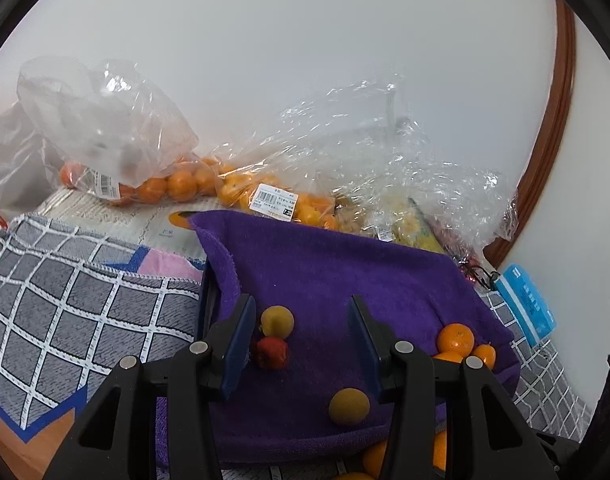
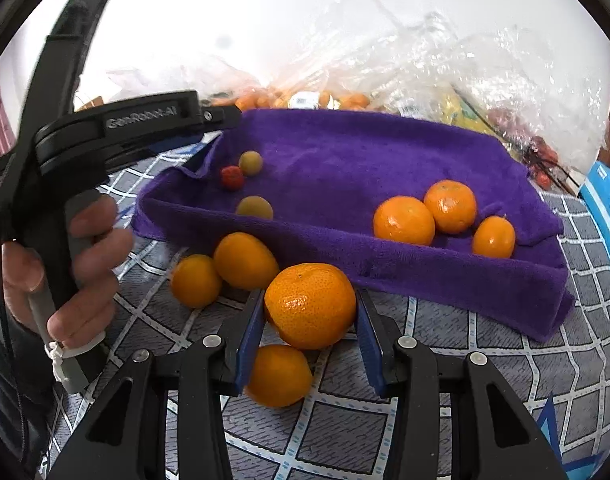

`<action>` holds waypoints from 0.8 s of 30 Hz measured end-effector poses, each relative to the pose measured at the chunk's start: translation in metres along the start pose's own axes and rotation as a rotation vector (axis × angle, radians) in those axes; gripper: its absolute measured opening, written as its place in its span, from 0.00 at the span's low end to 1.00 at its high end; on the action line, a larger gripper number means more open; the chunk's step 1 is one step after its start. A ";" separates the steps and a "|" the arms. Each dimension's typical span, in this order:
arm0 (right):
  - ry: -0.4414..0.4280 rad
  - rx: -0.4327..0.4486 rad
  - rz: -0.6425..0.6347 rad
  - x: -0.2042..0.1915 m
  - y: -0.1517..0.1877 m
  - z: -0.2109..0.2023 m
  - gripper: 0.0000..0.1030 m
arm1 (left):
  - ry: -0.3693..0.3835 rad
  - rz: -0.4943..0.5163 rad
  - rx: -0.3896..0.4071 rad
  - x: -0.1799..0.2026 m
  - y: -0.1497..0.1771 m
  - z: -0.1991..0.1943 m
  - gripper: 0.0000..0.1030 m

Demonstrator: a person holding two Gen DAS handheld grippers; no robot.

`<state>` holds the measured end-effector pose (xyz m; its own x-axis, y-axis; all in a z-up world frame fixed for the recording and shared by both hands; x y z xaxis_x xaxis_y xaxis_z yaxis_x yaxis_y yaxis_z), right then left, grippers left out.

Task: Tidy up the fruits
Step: 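Withdraw both grippers from the towel toward the loose oranges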

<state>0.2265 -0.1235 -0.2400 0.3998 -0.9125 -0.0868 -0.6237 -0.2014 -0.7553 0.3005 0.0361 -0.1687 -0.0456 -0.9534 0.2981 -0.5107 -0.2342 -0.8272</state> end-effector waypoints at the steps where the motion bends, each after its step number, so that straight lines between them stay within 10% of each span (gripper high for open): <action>1: 0.000 0.006 0.011 0.001 0.000 -0.001 0.43 | 0.008 -0.007 -0.004 -0.001 0.000 0.000 0.44; 24: 0.036 0.155 0.114 0.028 -0.016 -0.030 0.43 | 0.025 -0.031 -0.022 -0.002 0.003 0.000 0.44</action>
<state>0.2276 -0.1560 -0.2108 0.3069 -0.9388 -0.1564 -0.5514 -0.0415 -0.8332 0.2990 0.0368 -0.1719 -0.0513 -0.9406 0.3357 -0.5306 -0.2591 -0.8071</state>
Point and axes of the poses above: each gripper's, at about its wrist camera, not at the fingertips, and z roughly the way its jaws point, x to its right, y to its underside, the point moved 9 cm from there along z, roughly the way its jaws point, and after that the axes turned 3 degrees about x, right-handed, at the moved point
